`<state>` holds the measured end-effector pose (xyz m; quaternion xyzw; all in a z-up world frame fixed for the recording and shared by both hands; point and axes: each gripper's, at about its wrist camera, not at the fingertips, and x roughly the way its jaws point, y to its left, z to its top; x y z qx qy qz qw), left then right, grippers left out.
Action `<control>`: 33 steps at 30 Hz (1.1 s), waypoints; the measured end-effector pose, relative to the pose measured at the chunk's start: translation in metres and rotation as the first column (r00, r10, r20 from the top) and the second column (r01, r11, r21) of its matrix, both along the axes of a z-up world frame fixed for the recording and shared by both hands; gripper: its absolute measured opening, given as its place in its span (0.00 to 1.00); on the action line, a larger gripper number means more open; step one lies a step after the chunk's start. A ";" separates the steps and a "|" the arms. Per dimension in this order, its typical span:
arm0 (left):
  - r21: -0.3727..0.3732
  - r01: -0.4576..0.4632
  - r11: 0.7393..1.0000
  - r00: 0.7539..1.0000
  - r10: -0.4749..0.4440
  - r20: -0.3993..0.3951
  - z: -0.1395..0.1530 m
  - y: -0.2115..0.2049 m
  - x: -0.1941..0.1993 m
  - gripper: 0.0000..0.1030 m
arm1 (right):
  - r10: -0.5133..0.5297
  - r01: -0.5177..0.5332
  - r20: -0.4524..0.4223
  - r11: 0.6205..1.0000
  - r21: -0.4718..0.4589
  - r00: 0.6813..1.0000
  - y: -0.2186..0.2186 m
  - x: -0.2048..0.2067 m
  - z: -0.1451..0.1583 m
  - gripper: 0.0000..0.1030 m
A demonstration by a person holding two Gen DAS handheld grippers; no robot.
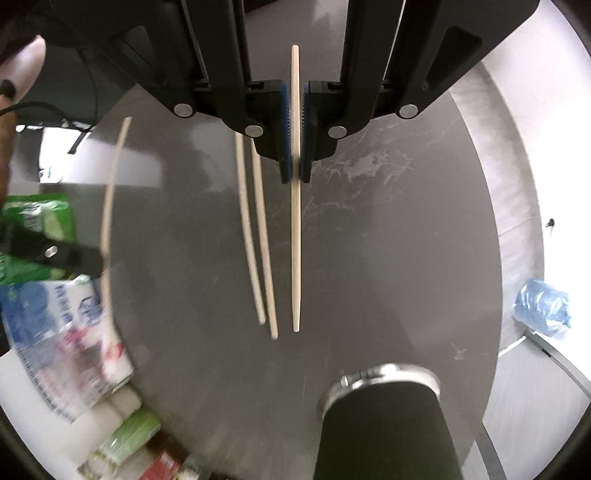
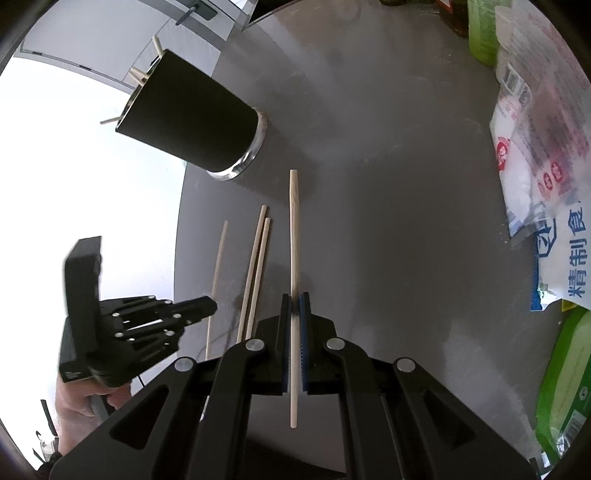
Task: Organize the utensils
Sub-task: 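Lift both held chopsticks and carry them over the black holder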
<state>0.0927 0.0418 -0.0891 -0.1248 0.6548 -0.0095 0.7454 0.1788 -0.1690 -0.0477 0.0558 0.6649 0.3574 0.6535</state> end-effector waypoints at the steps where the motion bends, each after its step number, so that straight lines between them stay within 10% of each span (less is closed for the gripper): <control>1: -0.003 -0.002 1.000 1.000 0.002 0.013 0.005 0.001 -0.001 0.04 | 0.003 -0.003 0.008 1.000 -0.006 1.000 0.003 -0.001 0.002 0.05; 33: -0.027 -0.028 0.999 0.899 0.037 0.437 0.159 0.044 0.017 0.04 | 0.061 -0.086 0.245 0.992 0.092 0.968 0.091 0.020 0.105 0.05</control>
